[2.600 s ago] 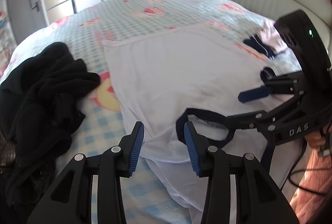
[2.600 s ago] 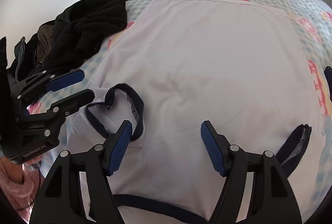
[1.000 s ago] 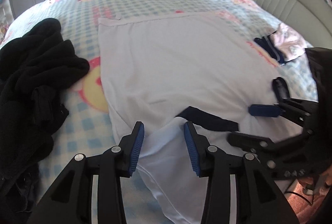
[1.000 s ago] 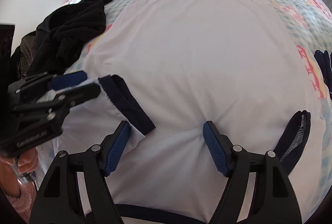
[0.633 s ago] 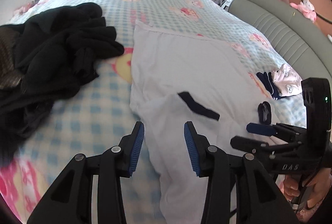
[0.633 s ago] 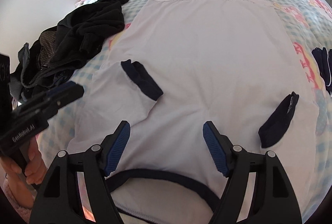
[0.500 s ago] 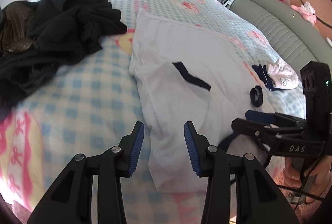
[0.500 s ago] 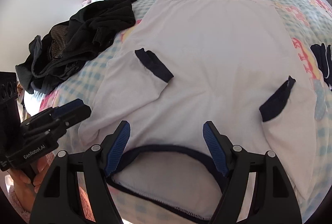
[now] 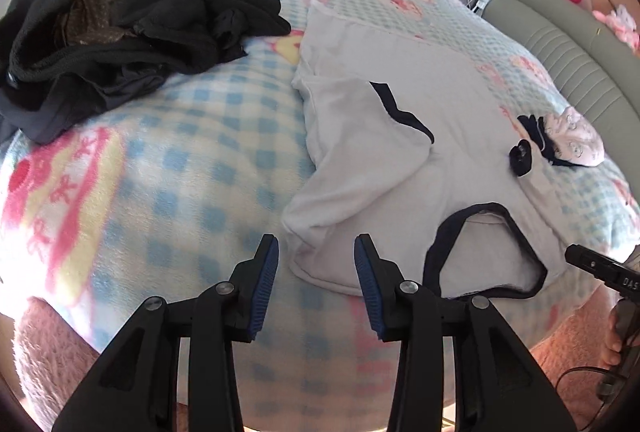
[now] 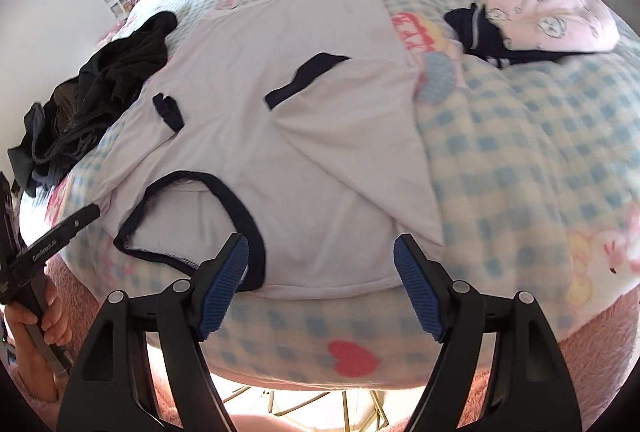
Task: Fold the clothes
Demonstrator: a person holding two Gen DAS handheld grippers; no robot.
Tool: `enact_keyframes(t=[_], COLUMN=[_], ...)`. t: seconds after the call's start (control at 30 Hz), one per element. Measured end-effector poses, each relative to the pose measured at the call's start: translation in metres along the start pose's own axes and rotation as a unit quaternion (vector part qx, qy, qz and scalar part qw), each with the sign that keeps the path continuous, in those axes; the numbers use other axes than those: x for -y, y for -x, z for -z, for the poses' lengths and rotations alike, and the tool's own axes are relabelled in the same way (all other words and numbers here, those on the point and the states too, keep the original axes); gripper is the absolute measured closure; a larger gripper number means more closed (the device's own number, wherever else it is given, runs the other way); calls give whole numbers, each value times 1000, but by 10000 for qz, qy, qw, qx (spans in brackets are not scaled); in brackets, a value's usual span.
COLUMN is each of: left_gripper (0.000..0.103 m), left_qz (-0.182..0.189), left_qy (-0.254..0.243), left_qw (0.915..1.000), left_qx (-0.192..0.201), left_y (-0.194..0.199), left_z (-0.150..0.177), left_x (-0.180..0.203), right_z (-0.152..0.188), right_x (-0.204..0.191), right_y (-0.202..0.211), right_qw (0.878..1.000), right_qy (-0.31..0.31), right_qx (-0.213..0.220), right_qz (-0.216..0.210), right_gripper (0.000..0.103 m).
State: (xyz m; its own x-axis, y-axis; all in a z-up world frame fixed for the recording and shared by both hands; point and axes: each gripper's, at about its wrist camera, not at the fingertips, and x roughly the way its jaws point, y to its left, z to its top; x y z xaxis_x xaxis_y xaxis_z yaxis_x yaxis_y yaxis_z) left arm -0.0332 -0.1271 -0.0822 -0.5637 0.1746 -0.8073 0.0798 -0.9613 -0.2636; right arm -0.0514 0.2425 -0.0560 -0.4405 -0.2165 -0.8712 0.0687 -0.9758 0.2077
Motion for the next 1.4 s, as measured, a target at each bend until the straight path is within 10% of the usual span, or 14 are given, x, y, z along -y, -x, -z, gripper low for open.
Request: enact_keyframes(t=[0.23,0.53,0.77,0.97,1.13,1.3,1.4], left_gripper=[62,56,59,59,62,62,74], left_qz=[-523,1178,148,1047,-185,315,337], left_qy=[836,1518,1324,1540,1092,1487,947], left_qw=[9947,9813,9883,9804,9888,9828,9888], left_qx=[294,122,737,639,996,1048,1100], left_y=[-9,-22,-13,-21,-28,-34,-29], left_z=[13,20,15,13,9,9,0], left_x=[-17,-27,-24,-28,-7,-10,0], right_z=[12,18,17,21,11,12,17], right_x=[37,35,49,57,52,62,54], right_y=[-13,-40,-32,-24,-36,-43,-27], right_qw=[9969,9962,9933,9850,9879,9843,9804], right_qy=[-724,-869,-1041,-1351,-1209,-1447,-1460], right_qx=[67,17,505,693,843,765,1265], right_qz=[303,-99,-46,-825,-473,-656,-380], right_gripper=[30,13,51,51,64,57,71])
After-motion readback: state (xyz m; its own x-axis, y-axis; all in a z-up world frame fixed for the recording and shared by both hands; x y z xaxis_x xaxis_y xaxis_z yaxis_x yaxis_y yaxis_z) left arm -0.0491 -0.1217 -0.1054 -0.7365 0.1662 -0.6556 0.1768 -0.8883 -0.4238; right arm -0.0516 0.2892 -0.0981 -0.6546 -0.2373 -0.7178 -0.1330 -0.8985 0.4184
